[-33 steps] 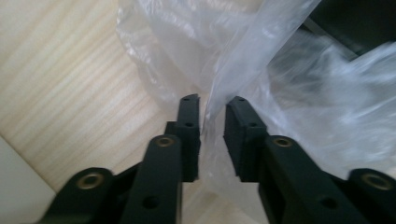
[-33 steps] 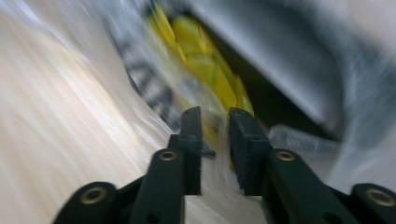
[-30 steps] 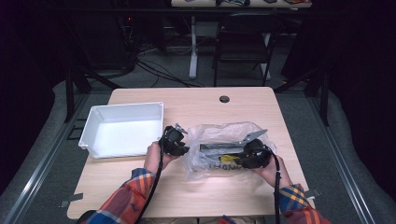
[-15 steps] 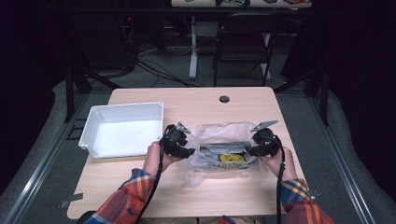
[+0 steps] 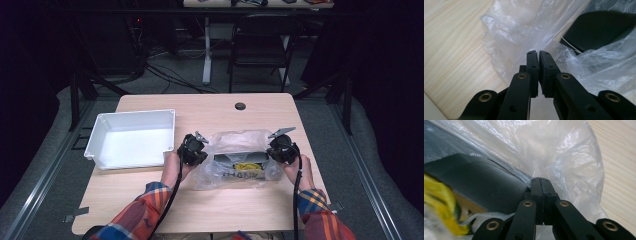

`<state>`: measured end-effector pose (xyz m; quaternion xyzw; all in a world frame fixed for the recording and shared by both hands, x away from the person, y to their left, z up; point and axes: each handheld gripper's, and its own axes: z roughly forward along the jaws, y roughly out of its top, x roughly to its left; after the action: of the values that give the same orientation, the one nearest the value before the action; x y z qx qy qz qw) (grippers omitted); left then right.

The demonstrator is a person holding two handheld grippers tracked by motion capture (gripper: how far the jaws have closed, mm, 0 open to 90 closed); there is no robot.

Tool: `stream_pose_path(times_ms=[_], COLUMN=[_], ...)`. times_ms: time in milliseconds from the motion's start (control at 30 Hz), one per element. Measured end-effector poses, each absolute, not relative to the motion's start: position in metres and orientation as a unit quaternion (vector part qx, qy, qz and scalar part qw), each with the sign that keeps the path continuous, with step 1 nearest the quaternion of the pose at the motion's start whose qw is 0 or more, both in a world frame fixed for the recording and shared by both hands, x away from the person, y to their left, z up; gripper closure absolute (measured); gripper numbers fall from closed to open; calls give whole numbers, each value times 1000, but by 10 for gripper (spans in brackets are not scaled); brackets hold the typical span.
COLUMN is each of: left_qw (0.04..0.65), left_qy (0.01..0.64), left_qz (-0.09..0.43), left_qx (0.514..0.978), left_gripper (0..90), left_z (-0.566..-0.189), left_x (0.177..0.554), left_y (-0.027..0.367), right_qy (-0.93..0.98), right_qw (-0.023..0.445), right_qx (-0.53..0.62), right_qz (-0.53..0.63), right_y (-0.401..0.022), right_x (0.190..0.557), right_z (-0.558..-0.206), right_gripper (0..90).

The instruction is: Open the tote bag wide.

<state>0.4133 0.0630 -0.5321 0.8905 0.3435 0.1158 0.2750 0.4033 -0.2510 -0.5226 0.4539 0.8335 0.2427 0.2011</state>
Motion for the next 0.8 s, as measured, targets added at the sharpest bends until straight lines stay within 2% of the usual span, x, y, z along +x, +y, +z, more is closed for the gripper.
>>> stream_pose_path(times_ms=[133,267,467,567,633,667,700,800], left_qw=[260,242,227,230,237,249,249,273], left_qy=[345,336,326,330,334,336,336,333], left_qz=[115,116,115,109,97,95,95,95], left_qx=[895,903,910,909,907,903,903,897], left_gripper=[880,890,883,784,752,681,653,615], left_z=[-540,-546,-548,-546,-540,-531,-531,-513], left_x=[418,416,411,413,413,411,411,404], left_y=[61,55,55,59,65,71,71,79], right_qy=[829,836,851,854,852,851,851,848], right_qw=[198,174,140,137,136,134,134,129], right_qx=[466,472,458,455,457,460,460,465], right_qz=[237,220,216,212,215,214,214,221], right_y=[-254,-256,-261,-260,-259,-260,-260,-260], right_x=[410,413,397,392,391,391,391,391], right_z=[-531,-545,-550,-551,-551,-551,-551,-551], right_gripper=[900,900,900,900,900,900,900,900])
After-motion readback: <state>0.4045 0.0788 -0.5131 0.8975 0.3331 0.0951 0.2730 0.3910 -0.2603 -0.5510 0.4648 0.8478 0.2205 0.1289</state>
